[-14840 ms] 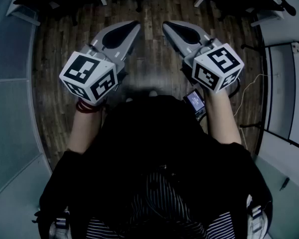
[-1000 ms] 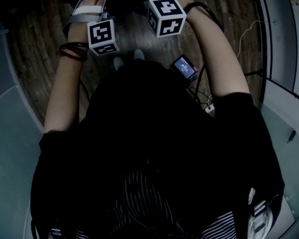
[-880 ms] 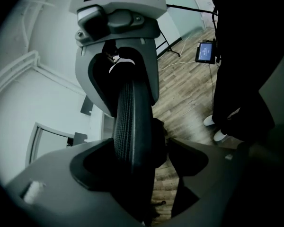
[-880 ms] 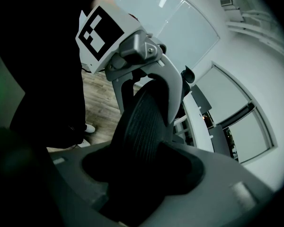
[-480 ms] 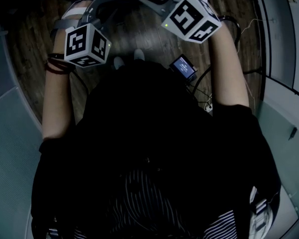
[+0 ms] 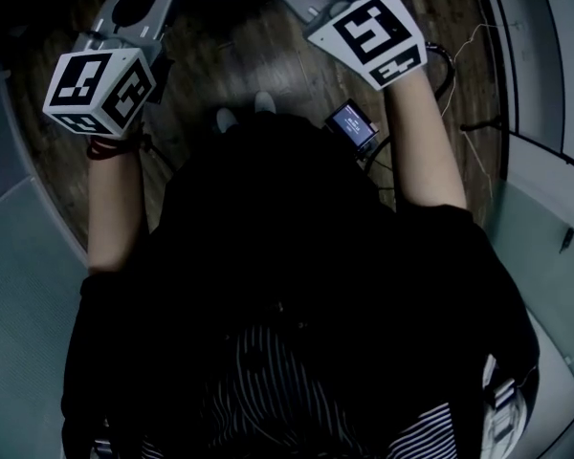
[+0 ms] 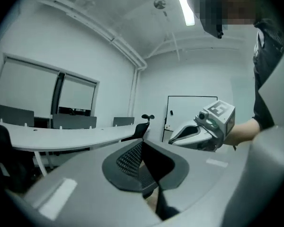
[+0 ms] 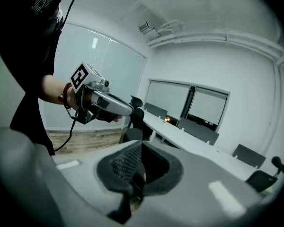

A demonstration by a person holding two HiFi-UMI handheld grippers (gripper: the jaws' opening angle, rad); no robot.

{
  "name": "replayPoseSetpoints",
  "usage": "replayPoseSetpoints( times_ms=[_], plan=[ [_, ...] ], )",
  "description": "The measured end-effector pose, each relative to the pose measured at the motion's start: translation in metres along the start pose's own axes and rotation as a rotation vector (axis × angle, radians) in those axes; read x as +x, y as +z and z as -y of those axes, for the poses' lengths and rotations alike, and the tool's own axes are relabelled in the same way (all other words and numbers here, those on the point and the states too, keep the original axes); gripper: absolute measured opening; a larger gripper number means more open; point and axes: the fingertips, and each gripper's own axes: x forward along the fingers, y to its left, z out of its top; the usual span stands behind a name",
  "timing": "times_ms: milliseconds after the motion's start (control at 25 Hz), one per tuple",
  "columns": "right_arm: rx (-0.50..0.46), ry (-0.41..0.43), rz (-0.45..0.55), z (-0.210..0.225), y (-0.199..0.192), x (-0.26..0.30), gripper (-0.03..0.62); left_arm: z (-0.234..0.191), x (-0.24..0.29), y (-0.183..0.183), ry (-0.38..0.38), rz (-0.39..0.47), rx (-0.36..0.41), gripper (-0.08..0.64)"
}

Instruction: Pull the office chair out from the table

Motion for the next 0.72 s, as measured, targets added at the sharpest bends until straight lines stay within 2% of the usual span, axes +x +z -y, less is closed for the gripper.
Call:
replayPoseSetpoints(
  times_ms=[400, 720],
  plan=[
    [0.003, 0.0, -0.012, -0.005, -0.003, 0.003, 0.0, 0.021, 0.006, -0.011, -0.087, -0.037, 0.085, 0.006],
    [0.006, 0.017, -0.021, -0.008, -0.006, 0.01, 0.0, 0.019, 0.006, -0.02, -0.094, -0.051, 0.085, 0.008]
  ],
)
